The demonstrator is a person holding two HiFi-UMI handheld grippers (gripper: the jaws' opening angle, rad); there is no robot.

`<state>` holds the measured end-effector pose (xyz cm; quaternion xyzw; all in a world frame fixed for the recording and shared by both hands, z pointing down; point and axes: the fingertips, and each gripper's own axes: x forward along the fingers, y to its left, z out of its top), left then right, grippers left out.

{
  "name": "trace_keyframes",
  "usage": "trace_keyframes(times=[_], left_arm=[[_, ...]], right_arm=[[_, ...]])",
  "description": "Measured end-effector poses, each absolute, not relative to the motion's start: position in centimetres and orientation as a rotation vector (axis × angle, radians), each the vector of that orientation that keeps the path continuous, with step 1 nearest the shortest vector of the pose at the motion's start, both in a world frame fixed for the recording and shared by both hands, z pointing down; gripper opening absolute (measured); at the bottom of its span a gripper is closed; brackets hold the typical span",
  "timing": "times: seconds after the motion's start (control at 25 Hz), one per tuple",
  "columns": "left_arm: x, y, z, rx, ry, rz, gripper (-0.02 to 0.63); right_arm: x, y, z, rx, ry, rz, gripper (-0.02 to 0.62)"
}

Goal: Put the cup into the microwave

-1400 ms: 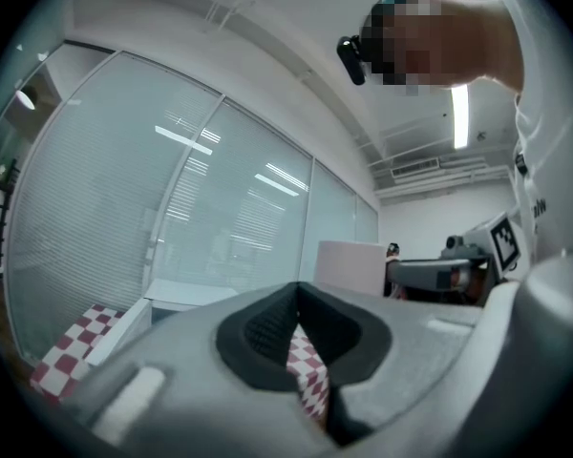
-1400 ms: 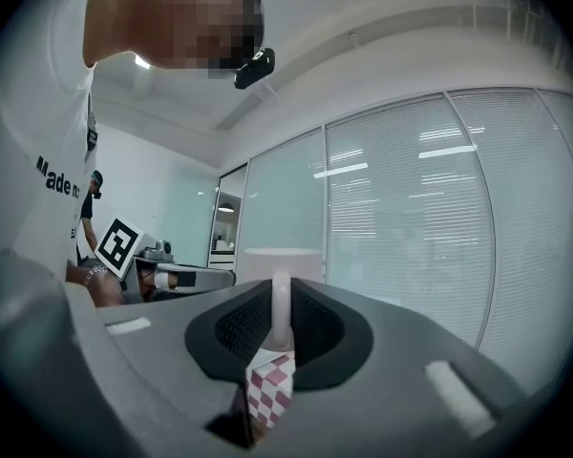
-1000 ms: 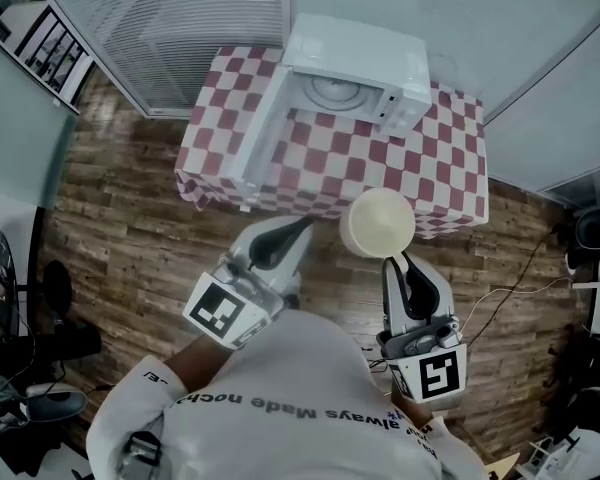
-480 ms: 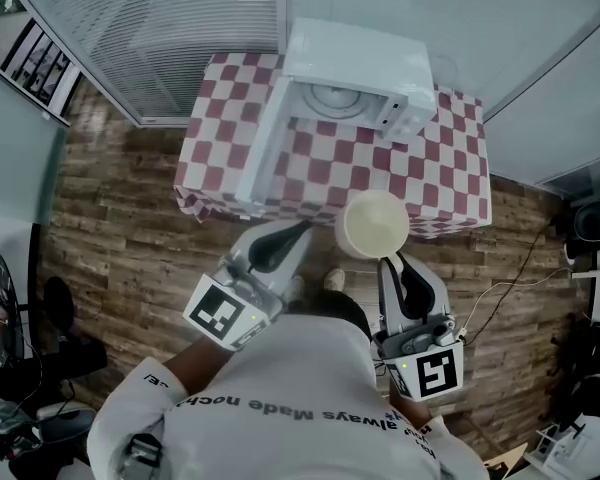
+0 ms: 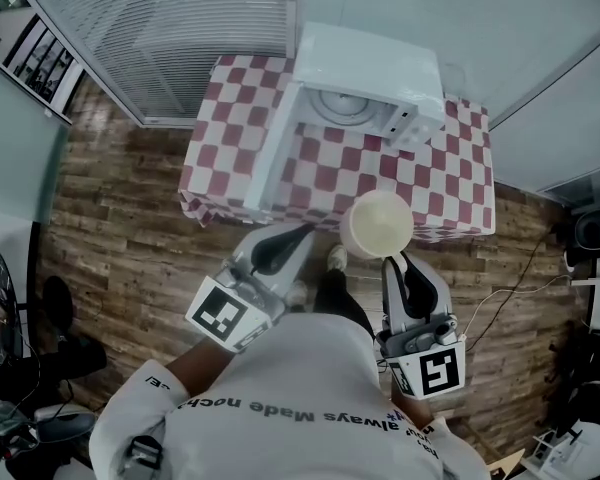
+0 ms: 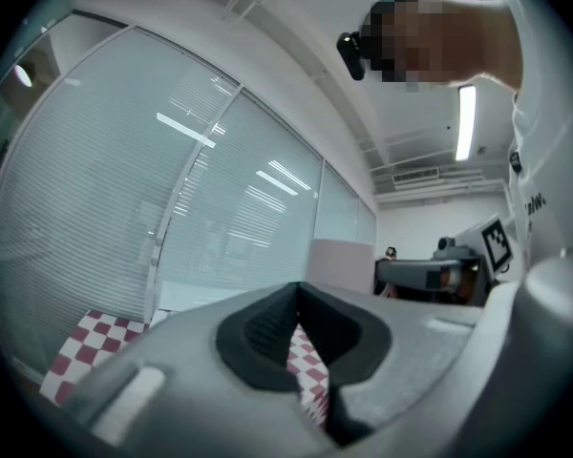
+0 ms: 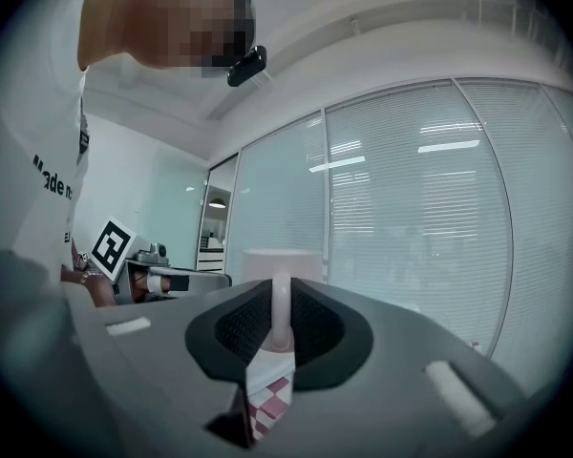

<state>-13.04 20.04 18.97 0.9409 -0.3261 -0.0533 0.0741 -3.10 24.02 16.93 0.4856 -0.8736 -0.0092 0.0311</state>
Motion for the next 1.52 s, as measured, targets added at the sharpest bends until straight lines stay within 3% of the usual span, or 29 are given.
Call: trace_keyframes(times=[0.6,1.52], left_arm=[[-9.3,13.5,18.8,2.835,-0.98,-0.156,0.003],[4.0,-0.8,19.3,2.803,-1.083,-0.107,0.003]], right_arm=[[0.5,17.4,16.9,1.49,-2.704,-0.053,0.041],[14.6,3.0,17.4,1.445,-2.739,-0.048,0.041]])
